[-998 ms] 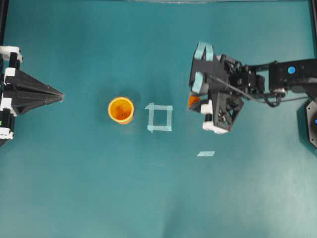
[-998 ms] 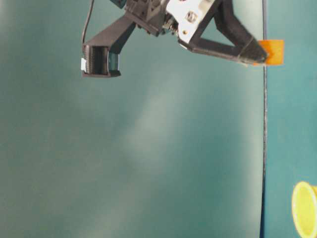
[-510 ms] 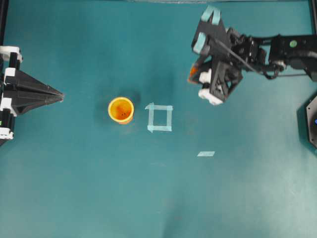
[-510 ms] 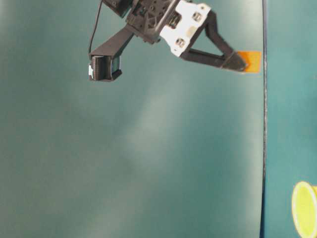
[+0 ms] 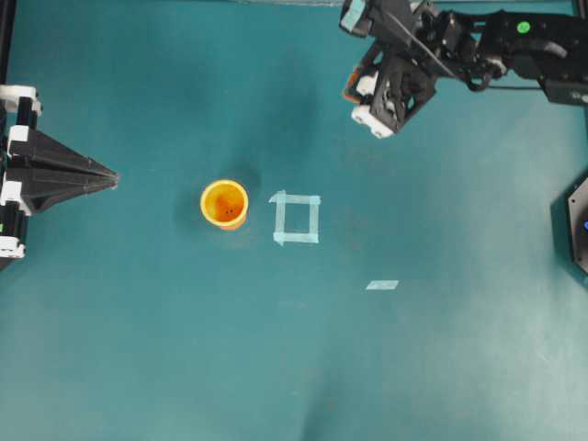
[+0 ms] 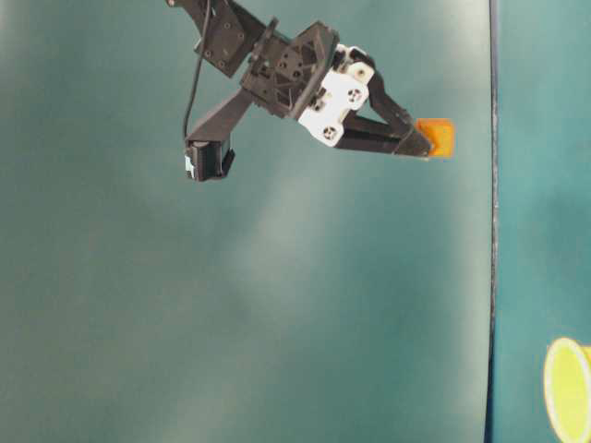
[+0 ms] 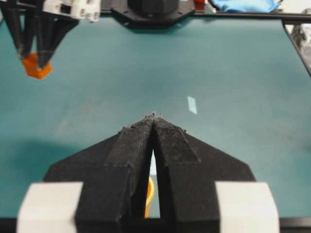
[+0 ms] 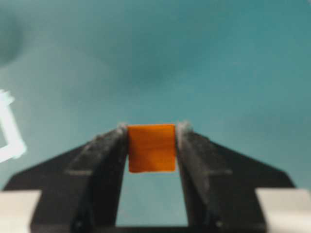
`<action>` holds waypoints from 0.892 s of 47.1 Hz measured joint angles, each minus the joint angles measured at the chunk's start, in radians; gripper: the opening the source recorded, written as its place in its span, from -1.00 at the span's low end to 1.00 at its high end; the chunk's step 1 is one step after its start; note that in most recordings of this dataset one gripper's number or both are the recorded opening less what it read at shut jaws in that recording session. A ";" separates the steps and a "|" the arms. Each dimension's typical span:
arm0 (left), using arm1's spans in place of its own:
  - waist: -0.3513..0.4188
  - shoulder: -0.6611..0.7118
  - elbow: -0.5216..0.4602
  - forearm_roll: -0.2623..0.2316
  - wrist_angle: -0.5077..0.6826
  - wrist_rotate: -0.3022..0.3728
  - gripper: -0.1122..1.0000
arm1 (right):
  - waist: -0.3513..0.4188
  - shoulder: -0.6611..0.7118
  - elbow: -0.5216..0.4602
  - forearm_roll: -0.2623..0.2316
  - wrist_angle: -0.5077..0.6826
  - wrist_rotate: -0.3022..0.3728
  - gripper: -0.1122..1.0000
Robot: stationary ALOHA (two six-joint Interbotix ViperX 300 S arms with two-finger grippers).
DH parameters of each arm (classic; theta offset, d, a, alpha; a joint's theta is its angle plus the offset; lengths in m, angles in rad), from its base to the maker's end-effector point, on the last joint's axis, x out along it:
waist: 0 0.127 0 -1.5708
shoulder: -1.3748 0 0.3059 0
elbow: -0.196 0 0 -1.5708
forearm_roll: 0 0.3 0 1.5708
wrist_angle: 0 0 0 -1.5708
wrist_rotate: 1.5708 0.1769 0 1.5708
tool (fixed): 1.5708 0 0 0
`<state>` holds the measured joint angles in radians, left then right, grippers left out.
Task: Move the block backward with right arm.
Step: 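Lift the cube and carry it backward toward the far table edge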
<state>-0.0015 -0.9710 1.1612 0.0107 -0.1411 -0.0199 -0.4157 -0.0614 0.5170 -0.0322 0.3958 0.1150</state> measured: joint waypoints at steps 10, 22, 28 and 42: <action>0.000 0.000 0.000 0.000 -0.002 0.000 -0.80 | -0.057 0.014 -0.023 -0.005 0.002 0.000 -0.07; 0.000 0.000 0.000 0.000 0.000 0.000 -0.79 | -0.106 0.031 -0.026 -0.003 0.002 0.000 -0.07; 0.000 0.000 0.000 -0.002 0.000 0.000 -0.79 | -0.120 0.032 -0.029 -0.005 0.002 0.000 -0.07; 0.000 0.000 0.000 -0.002 0.000 0.000 -0.80 | -0.121 0.032 -0.029 -0.005 0.000 0.000 -0.07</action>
<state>-0.0015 -0.9710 1.1612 0.0092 -0.1411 -0.0199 -0.5369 -0.0291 0.4878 -0.0368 0.3958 0.1150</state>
